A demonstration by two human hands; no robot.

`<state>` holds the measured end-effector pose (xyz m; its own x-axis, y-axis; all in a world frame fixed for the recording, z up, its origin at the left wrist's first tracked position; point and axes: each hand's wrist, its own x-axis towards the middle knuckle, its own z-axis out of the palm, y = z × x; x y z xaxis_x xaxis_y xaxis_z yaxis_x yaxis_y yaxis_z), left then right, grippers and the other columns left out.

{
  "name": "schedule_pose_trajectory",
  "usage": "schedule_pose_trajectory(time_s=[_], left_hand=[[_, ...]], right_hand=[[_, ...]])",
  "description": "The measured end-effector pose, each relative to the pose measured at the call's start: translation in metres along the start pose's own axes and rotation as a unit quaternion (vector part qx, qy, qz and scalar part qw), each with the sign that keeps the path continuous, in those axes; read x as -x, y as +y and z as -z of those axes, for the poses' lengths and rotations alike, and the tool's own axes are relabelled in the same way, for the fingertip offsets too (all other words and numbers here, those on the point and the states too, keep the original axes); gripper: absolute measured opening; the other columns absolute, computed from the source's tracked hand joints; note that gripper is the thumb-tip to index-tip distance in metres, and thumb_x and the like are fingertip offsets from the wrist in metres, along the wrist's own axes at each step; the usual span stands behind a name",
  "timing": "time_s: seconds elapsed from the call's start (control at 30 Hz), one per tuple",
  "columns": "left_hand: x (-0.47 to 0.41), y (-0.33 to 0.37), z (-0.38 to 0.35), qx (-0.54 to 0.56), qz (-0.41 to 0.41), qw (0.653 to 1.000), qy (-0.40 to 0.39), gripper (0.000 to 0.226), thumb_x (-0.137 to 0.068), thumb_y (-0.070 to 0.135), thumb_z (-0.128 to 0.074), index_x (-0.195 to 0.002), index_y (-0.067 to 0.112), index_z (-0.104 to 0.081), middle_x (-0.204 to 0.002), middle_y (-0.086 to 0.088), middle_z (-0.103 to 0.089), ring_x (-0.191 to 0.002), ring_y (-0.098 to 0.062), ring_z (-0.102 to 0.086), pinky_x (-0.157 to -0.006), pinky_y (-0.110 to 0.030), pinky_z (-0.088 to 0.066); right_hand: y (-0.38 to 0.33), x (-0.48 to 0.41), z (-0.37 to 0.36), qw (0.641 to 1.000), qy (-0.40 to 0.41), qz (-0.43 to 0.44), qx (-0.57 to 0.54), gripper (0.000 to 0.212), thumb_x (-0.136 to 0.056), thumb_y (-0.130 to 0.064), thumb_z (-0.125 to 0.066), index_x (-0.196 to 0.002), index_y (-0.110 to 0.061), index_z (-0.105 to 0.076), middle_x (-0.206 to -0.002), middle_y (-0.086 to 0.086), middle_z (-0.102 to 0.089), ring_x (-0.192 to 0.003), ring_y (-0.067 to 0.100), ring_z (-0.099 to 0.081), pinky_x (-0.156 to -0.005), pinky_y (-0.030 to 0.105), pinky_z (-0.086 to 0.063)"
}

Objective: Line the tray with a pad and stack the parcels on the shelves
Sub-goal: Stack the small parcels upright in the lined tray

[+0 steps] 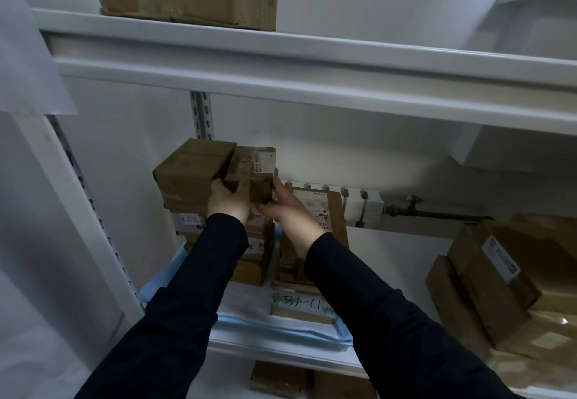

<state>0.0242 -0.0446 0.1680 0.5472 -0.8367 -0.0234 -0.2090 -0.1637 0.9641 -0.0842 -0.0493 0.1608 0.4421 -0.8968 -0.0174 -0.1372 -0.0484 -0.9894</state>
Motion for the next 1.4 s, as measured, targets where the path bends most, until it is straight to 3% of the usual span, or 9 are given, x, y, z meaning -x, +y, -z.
schedule_pose_trajectory(time_s=[0.13,0.27,0.37,0.5,0.7,0.8,1.13,1.3,1.4], left_hand=[[0.013,-0.001,-0.002,0.107,-0.005,0.994,0.019,0.065,-0.094,0.024,-0.053,-0.146,0.008,-0.017,-0.139,-0.015,-0.044,-0.118,-0.029,-0.051,-0.091,-0.033,-0.046],[0.019,0.001,-0.004,0.172,-0.012,0.985,0.027,0.067,-0.091,0.016,-0.056,-0.145,0.008,-0.017,-0.14,-0.015,-0.041,-0.122,-0.029,-0.048,-0.104,-0.039,-0.042],[0.026,0.007,-0.01,0.171,-0.04,0.982,0.064,0.066,-0.087,0.012,-0.06,-0.142,0.008,-0.024,-0.14,-0.015,-0.037,-0.123,-0.028,-0.045,-0.098,-0.028,-0.039],[0.045,0.016,-0.022,0.166,-0.097,0.98,0.06,0.067,-0.078,0.017,-0.062,-0.138,0.012,-0.03,-0.138,-0.011,-0.041,-0.123,-0.028,-0.046,-0.107,-0.041,-0.038],[0.079,0.024,-0.057,0.159,-0.121,0.978,-0.065,0.015,-0.09,0.009,-0.052,-0.104,0.015,-0.053,-0.092,0.0,-0.056,-0.093,-0.022,-0.055,-0.081,-0.033,-0.046],[0.099,0.023,-0.088,0.179,-0.083,0.97,-0.143,0.011,-0.09,0.004,-0.05,-0.085,0.011,-0.056,-0.08,-0.002,-0.057,-0.074,-0.018,-0.058,-0.064,-0.021,-0.049],[0.183,0.012,-0.207,0.21,0.16,0.902,-0.341,0.016,-0.095,0.016,-0.046,-0.083,0.013,-0.057,-0.081,-0.005,-0.061,-0.075,-0.017,-0.058,-0.065,-0.028,-0.045],[0.214,0.017,-0.243,0.193,0.2,0.893,-0.353,0.018,-0.095,0.012,-0.045,-0.081,0.01,-0.055,-0.078,-0.004,-0.056,-0.074,-0.017,-0.055,-0.07,-0.03,-0.045],[0.223,0.018,-0.259,0.173,0.21,0.891,-0.364,0.015,-0.096,0.015,-0.046,-0.105,0.007,-0.054,-0.084,-0.004,-0.055,-0.083,-0.02,-0.057,-0.084,-0.034,-0.044]], right_hand=[[0.0,-0.003,-0.006,1.0,0.003,-0.012,-0.001,0.071,-0.092,-0.006,-0.057,-0.152,-0.019,-0.02,-0.148,0.001,-0.04,-0.131,0.017,-0.043,-0.09,0.014,-0.039],[-0.005,0.012,0.004,1.0,-0.006,0.003,-0.004,0.064,-0.095,0.001,-0.047,-0.151,-0.017,-0.021,-0.152,0.003,-0.033,-0.128,0.008,-0.037,-0.08,0.006,-0.036],[-0.007,0.019,0.009,1.0,0.025,-0.011,0.005,0.055,-0.095,0.0,-0.048,-0.147,-0.013,-0.033,-0.143,0.003,-0.045,-0.125,0.016,-0.047,-0.085,0.014,-0.038],[-0.008,0.03,0.02,0.995,0.091,-0.025,0.015,0.035,-0.095,0.0,-0.047,-0.129,-0.002,-0.055,-0.115,0.006,-0.062,-0.091,0.012,-0.053,-0.066,0.012,-0.04],[-0.006,0.067,0.06,0.979,0.173,0.037,0.106,0.026,-0.094,-0.01,-0.051,-0.116,-0.009,-0.064,-0.103,0.0,-0.062,-0.097,0.013,-0.056,-0.084,0.026,-0.045],[0.0,0.089,0.091,0.959,0.232,0.04,0.159,0.024,-0.092,-0.012,-0.05,-0.109,-0.011,-0.067,-0.096,-0.003,-0.062,-0.094,0.014,-0.059,-0.079,0.026,-0.046],[0.03,0.171,0.193,0.881,0.323,-0.087,0.334,0.043,-0.089,-0.021,-0.051,-0.131,-0.016,-0.053,-0.127,0.014,-0.058,-0.117,0.033,-0.053,-0.097,0.044,-0.046],[0.045,0.198,0.232,0.792,0.369,-0.144,0.465,0.047,-0.092,-0.032,-0.048,-0.136,-0.016,-0.046,-0.139,0.018,-0.044,-0.132,0.036,-0.034,-0.111,0.043,-0.024],[0.052,0.21,0.252,0.77,0.379,-0.205,0.471,0.064,-0.09,-0.034,-0.049,-0.146,-0.011,-0.028,-0.152,0.024,-0.026,-0.144,0.038,-0.012,-0.117,0.047,-0.003]])
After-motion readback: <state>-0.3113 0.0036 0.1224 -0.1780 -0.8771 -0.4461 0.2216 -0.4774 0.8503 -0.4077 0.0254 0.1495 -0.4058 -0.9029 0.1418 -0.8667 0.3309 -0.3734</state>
